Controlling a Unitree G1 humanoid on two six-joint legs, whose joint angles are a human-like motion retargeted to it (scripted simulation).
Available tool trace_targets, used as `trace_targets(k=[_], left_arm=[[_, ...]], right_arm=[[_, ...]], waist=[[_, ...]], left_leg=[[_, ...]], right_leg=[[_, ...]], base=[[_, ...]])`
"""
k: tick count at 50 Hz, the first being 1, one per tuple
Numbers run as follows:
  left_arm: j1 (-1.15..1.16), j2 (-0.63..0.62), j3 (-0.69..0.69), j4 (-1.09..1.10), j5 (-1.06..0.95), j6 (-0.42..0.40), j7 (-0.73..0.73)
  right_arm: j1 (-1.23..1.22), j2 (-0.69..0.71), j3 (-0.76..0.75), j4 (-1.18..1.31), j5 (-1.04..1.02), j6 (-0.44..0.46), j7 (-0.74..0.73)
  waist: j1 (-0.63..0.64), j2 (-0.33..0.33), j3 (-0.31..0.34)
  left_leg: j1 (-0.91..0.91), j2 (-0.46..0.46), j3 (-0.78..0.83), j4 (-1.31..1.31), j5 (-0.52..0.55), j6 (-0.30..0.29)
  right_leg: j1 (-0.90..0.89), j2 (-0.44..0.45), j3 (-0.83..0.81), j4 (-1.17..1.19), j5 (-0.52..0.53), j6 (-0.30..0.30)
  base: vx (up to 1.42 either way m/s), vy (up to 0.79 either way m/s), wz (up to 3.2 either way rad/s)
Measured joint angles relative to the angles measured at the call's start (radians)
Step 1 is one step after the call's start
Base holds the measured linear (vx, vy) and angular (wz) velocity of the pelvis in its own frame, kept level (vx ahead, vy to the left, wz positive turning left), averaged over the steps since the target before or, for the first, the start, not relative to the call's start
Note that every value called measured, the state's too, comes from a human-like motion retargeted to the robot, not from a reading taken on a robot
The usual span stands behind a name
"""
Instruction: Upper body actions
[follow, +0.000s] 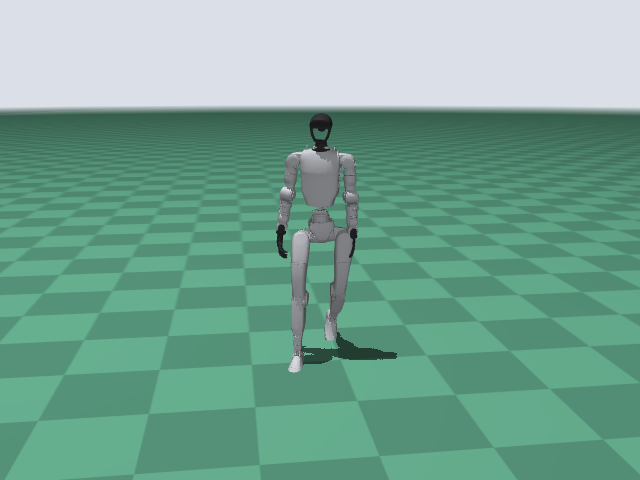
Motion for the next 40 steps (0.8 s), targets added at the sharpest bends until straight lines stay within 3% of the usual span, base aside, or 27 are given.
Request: trace_targets(k=[2,5,7,10,16,18,20,22,23,27,31,36,37,40], left_arm=[[-0.025,0.005,-0.009,-0.012,0.006,0.004,-0.004],[-0.05,0.008,-0.01,-0.043,0.012,-0.004,0.002],[-0.062,0.004,-0.004,-0.06,-0.007,-0.023,0.006],[-0.076,-0.004,0.003,-0.076,-0.031,-0.041,0.006],[-0.075,-0.012,0.005,-0.068,-0.03,-0.049,0.005],[-0.066,-0.013,0.013,-0.051,-0.026,-0.05,0.007],[-0.049,-0.011,0.025,-0.032,-0.023,-0.05,0.007],[-0.022,-0.015,0.03,-0.017,-0.021,-0.046,0.008],[-0.012,-0.015,0.034,-0.008,-0.019,-0.043,0.008],[0.004,0.005,0.057,0.031,-0.002,-0.038,0.005],[0.017,0.007,0.054,0.053,-0.013,-0.056,-0.001],[0.021,-0.008,0.065,0.012,-0.049,-0.101,-0.002],[0.023,-0.005,0.066,0.003,-0.058,-0.109,-0.004],[-0.003,0.022,0.049,0.009,-0.063,-0.107,0.007]], right_arm=[[-0.019,0.001,0.014,-0.028,0.014,-0.008,0.007],[-0.068,-0.006,0.032,-0.056,0.012,-0.014,0.02],[-0.109,-0.009,0.045,-0.076,0.007,-0.016,0.021],[-0.158,-0.009,0.066,-0.123,0.01,-0.028,0.022],[-0.208,0.0,0.094,-0.196,0.019,-0.049,0.025],[-0.21,0.007,0.101,-0.203,0.028,-0.049,0.018],[-0.201,0.016,0.111,-0.2,0.041,-0.049,0.018],[-0.177,0.022,0.113,-0.189,0.041,-0.047,0.019],[-0.163,0.024,0.111,-0.181,0.039,-0.044,0.018],[-0.12,0.017,0.082,-0.097,0.024,-0.043,0.007],[-0.061,-0.006,0.041,0.007,-0.001,-0.015,0.003],[-0.023,-0.026,0.024,0.049,-0.03,-0.014,-0.016],[-0.02,-0.024,0.031,0.041,-0.041,-0.016,-0.021],[-0.019,-0.013,0.05,0.003,-0.041,-0.034,-0.006]], waist=[[-0.016,-0.021,0.001],[-0.011,-0.046,0.005],[0.005,-0.051,0.017],[0.024,-0.033,0.047],[0.095,0.048,0.124],[0.127,0.051,0.141],[0.159,0.038,0.151],[0.161,0.04,0.152],[0.162,0.042,0.148],[0.152,0.054,0.114],[0.187,0.031,0.1],[0.207,0.066,0.115],[0.198,0.068,0.115],[0.139,0.07,0.145]], left_leg=[[-0.09,0.013,0.051,0.165,0.027,0.016],[-0.216,0.068,0.187,0.307,-0.096,0.134],[-0.286,0.084,0.259,0.307,-0.148,0.182],[-0.364,0.059,0.283,0.17,-0.173,0.18],[-0.407,-0.01,0.14,-0.356,-0.161,0.17],[-0.419,-0.024,0.08,-0.497,-0.175,0.18],[-0.421,-0.02,0.09,-0.593,-0.199,0.147],[-0.391,-0.001,0.129,-0.599,-0.212,0.138],[-0.378,0.006,0.143,-0.578,-0.195,0.171],[-0.359,0.022,0.061,-0.489,-0.056,0.169],[-0.315,0.01,0.003,-0.385,-0.156,0.177],[-0.178,0.066,-0.004,-0.396,-0.265,0.183],[-0.158,0.073,0.0,-0.401,-0.278,0.183],[-0.075,0.075,0.006,-0.433,-0.304,0.194]], right_leg=[[0.029,-0.03,-0.021,0.002,-0.026,0.0],[0.06,-0.05,-0.055,0.013,-0.065,-0.011],[0.075,-0.047,-0.068,0.019,-0.086,-0.015],[0.104,-0.012,-0.081,0.019,-0.115,-0.026],[0.21,0.14,-0.072,-0.007,-0.177,-0.055],[0.251,0.166,-0.045,-0.008,-0.206,-0.063],[0.296,0.177,-0.007,0.0,-0.242,-0.073],[0.34,0.197,0.009,0.017,-0.288,-0.091],[0.356,0.204,0.016,0.031,-0.312,-0.099],[0.378,0.242,-0.031,0.142,-0.396,-0.149],[0.405,0.201,-0.073,0.305,-0.241,-0.173],[0.264,0.086,-0.14,0.785,0.034,-0.198],[0.224,0.07,-0.136,0.869,0.041,-0.207],[0.148,-0.023,-0.185,1.022,-0.09,-0.241]], base=[[0.49,-0.09,0.42],[0.35,-0.06,0.08],[0.41,-0.06,-0.43],[0.35,0.01,-0.52],[0.45,0.05,-0.85],[0.57,0.09,-1.21],[0.57,0.07,-1.15],[0.72,0.11,-0.53],[0.75,0.12,-0.21],[0.76,0.11,0.1],[0.77,0.12,-0.12],[0.65,0.11,-0.24],[0.59,0.02,-0.52],[0.53,0.06,0.15]])
